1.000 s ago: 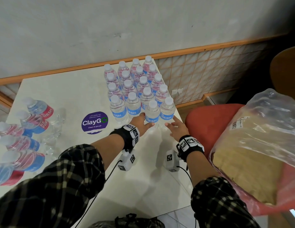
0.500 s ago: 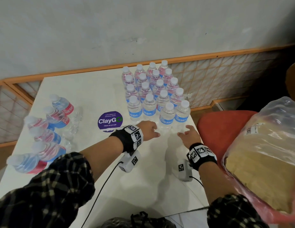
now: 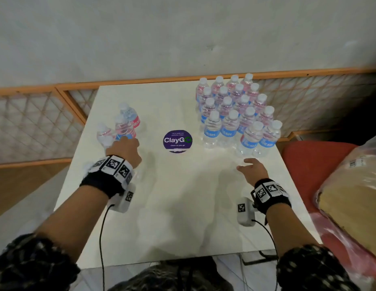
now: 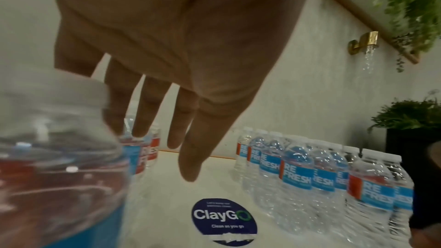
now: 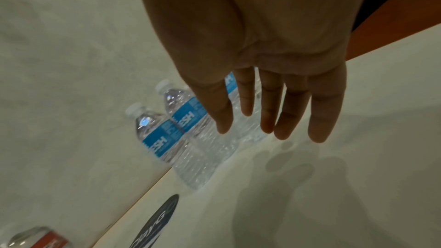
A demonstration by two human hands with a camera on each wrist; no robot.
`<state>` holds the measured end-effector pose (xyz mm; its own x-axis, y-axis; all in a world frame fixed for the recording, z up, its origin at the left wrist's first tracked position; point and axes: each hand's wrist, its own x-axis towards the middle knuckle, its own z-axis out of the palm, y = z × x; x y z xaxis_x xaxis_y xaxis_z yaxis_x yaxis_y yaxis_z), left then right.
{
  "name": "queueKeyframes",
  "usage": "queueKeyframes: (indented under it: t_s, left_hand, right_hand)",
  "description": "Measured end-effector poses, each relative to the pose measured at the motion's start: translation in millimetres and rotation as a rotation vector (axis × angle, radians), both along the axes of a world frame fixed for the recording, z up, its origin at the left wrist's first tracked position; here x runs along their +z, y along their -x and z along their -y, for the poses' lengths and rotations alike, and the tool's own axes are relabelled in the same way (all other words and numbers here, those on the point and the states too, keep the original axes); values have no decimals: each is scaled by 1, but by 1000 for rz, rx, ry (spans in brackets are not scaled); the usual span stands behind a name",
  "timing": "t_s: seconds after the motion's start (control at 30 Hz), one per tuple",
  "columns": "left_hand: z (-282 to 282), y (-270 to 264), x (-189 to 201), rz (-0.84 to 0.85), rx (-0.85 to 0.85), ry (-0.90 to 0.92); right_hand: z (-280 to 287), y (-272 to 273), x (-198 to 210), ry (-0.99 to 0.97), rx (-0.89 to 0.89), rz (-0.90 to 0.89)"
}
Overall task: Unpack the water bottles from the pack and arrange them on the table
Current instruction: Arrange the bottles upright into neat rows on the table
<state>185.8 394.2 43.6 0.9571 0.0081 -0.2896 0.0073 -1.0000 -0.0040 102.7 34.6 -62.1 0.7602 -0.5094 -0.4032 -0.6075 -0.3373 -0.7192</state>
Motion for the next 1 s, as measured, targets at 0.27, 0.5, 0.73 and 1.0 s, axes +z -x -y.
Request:
queueKeyframes:
  t_s: [0.27,0.5,0.73,1.0]
  left_hand:
    - [-9,16,15,26,-123,219]
    - [75,46,18,47,-261,526]
    - [70,40,20,142,-139,801]
    - [-31,-15,-3,289,461,483]
  right_hand:
    - [-93,2,23,-51,300,39]
    - [-184,-2,34,-30,672,112]
    - [-216,-8,33,-38,519,123]
    - [-148,-1,42,45,286,249]
